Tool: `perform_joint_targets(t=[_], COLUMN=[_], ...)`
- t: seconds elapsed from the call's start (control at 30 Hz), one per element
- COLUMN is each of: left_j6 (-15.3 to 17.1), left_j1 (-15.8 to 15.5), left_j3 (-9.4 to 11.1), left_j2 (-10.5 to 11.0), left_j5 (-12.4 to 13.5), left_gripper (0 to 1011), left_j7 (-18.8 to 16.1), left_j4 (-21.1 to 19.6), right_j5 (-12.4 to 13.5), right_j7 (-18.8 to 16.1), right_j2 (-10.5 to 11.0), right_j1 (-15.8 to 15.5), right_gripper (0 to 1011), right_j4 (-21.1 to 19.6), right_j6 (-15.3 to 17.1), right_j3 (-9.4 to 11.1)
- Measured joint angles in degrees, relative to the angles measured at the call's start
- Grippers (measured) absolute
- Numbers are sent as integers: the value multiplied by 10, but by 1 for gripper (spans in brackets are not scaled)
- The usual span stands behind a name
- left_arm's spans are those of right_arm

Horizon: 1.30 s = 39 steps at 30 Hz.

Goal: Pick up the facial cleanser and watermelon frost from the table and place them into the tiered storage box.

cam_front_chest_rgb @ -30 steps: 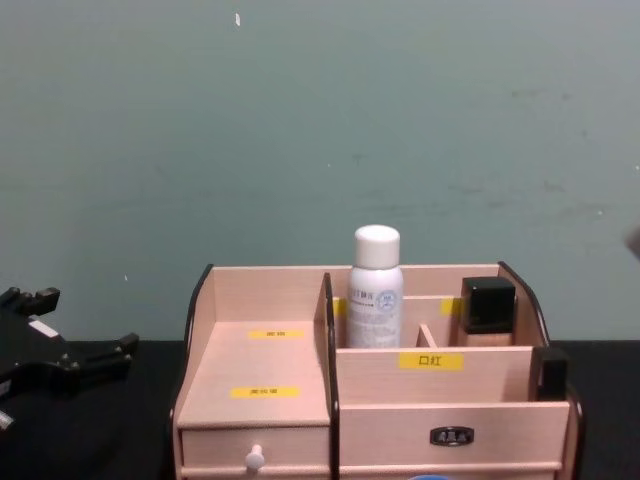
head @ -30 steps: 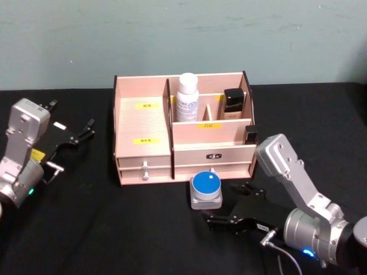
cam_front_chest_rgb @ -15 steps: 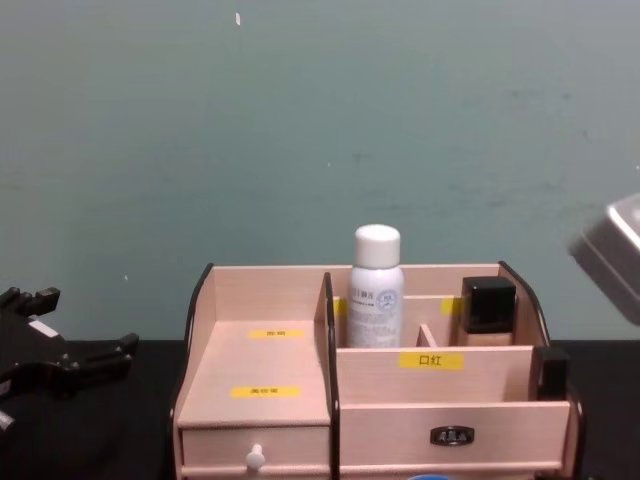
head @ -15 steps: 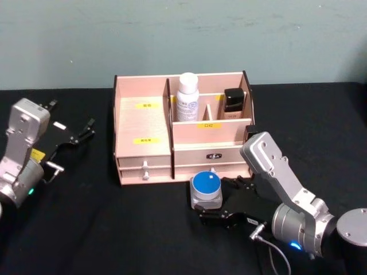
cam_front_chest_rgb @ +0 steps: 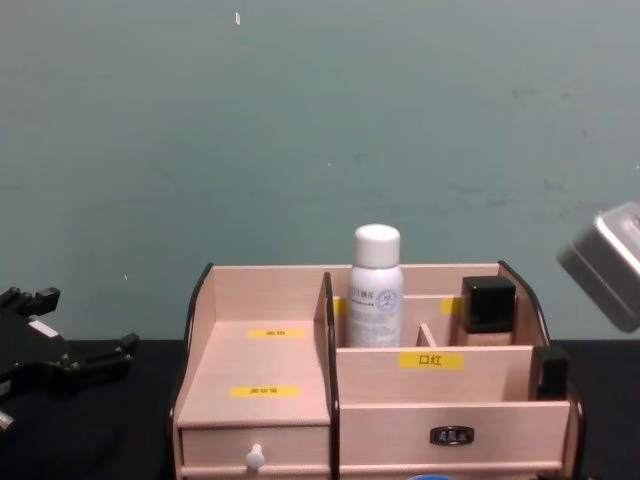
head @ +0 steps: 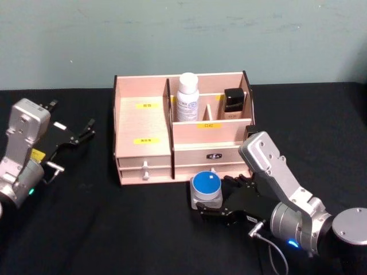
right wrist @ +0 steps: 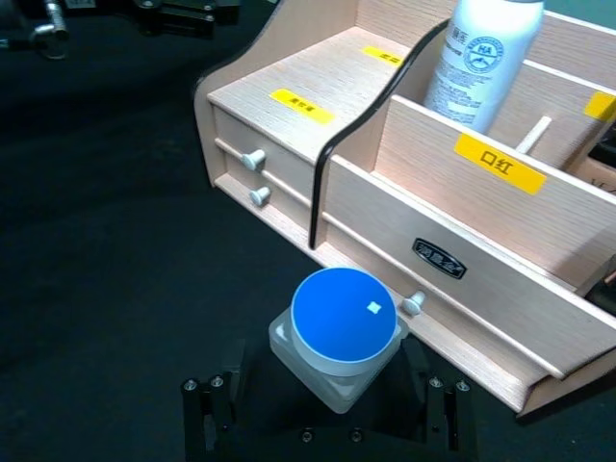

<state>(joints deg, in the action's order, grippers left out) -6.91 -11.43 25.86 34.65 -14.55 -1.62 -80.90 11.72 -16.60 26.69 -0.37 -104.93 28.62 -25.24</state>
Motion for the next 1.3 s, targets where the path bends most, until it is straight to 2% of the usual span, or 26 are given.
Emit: perform_joint_targets(t=[0.7, 1.3], left_j6=[0, 0], left_j1=[0, 0], left_j3=[0, 0], left_j2=[0, 0], left_j5=[0, 0], left_gripper=[1001, 1001], left_j7=[0, 0], left_j4=[0, 0], right_j5=[-27, -49], right_j7=[-9, -22], right_j2=[-40, -59], right_j1=[15, 18], right_gripper=[1003, 1002], right_j4=[34, 48], right_j6=[-7, -6], right_j3=[11, 16])
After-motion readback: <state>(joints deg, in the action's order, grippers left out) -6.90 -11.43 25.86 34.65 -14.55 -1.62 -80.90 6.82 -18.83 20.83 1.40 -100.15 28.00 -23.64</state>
